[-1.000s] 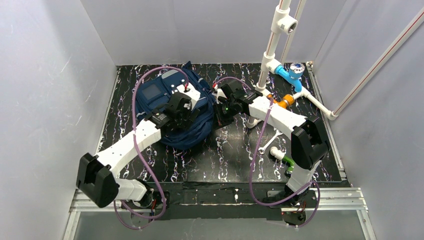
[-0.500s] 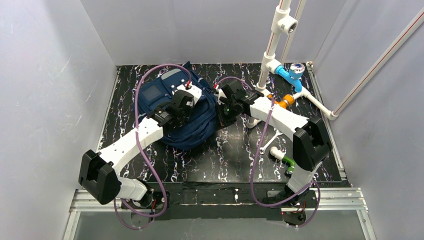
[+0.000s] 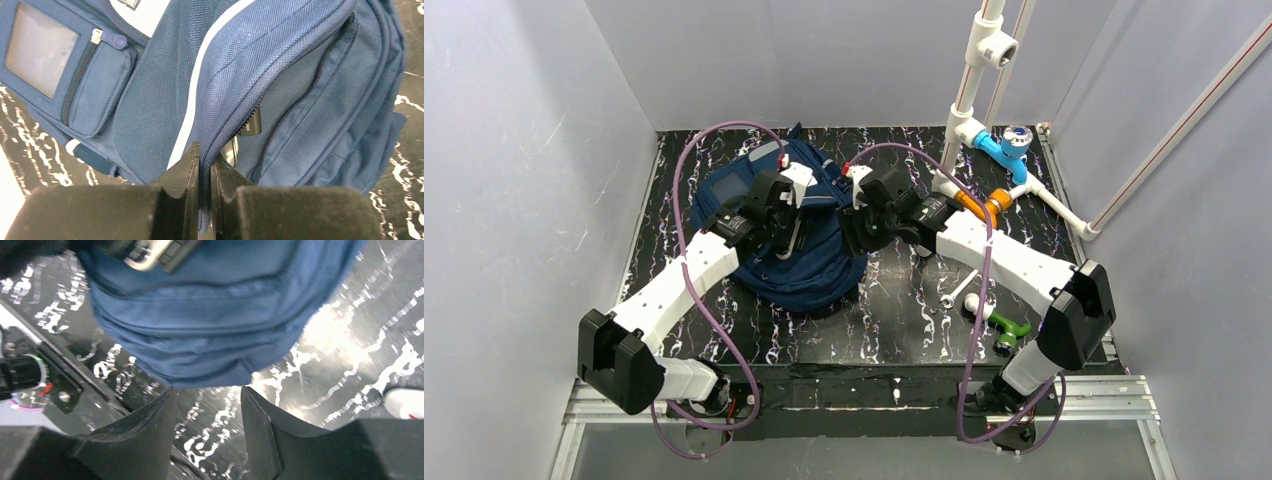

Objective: Pack the student bag
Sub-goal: Adjust the stationery in the student bag.

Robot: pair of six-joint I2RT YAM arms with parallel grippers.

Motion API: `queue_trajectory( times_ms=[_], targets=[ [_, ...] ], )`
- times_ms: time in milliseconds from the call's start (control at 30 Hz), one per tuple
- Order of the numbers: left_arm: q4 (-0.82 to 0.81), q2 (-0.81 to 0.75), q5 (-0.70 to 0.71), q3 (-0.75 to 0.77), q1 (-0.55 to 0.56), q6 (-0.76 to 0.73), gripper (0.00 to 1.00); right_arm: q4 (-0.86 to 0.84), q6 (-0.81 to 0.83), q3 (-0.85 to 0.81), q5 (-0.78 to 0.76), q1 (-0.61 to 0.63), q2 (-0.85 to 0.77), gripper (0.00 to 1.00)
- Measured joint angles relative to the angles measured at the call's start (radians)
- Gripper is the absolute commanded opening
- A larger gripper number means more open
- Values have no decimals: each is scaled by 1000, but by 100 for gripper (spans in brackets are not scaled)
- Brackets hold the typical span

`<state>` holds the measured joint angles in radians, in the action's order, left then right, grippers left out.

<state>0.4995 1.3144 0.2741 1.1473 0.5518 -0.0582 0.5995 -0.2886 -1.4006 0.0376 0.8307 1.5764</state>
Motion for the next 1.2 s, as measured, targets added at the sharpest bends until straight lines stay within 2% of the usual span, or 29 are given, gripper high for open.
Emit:
queue_trajectory(
  times_ms=[67, 167, 367, 467, 533, 800, 967, 1100, 1200],
  targets=[
    [3, -2, -40, 1, -16, 29, 0, -56, -21, 3, 5, 24, -9, 59],
    [6, -2, -96, 6, -39, 68, 0, -243, -103, 60, 30, 37, -25, 57],
    [13, -3, -146, 14, -58, 106, 0, -577, -270, 118, 19, 54, 71, 24],
    [19, -4, -155, 15, -60, 111, 0, -678, -316, 118, 16, 60, 152, 13],
    [24, -4, -158, 19, -60, 111, 0, -714, -337, 118, 17, 62, 192, 9],
    [32, -7, -168, 32, -66, 116, 0, -780, -354, 112, -21, 91, 286, 9],
    [32, -8, -175, 32, -71, 127, 0, -795, -319, 110, -151, 111, 304, 10],
    [32, -9, -182, 32, -70, 131, 0, -775, -290, 101, -310, 122, 317, 17],
    [32, -13, -185, 32, -71, 133, 0, -756, -264, 101, -366, 117, 317, 21]
  ],
)
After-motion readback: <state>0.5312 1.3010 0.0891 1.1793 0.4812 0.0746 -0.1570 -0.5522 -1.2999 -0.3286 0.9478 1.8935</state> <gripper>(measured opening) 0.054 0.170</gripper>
